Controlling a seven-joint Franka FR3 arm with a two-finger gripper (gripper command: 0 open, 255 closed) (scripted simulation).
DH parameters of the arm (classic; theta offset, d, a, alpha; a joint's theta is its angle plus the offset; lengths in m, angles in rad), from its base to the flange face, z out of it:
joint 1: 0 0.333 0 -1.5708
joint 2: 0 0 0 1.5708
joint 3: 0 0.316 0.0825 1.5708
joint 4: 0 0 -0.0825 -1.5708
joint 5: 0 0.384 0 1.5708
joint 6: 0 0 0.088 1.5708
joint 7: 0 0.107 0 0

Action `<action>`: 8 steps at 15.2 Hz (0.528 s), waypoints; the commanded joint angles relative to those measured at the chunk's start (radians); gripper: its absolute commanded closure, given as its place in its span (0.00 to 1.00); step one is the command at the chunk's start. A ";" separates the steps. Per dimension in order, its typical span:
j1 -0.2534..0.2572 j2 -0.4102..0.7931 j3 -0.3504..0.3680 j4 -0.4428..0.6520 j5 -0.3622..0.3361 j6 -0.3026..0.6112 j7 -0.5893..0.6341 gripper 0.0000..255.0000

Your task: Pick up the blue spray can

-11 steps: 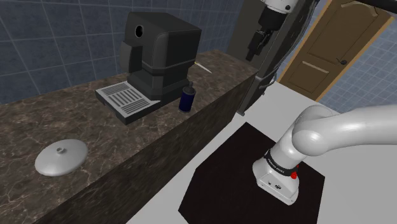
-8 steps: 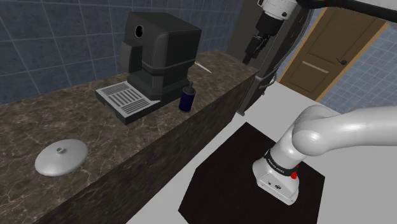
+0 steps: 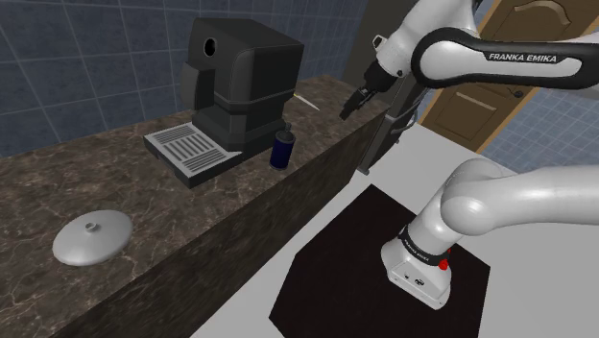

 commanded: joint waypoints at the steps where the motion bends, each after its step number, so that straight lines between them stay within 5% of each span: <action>1: 0.002 0.023 -0.012 -0.068 0.000 0.163 -0.008 0.00; 8: 0.054 0.311 -0.083 -0.191 0.023 0.794 -0.055 0.00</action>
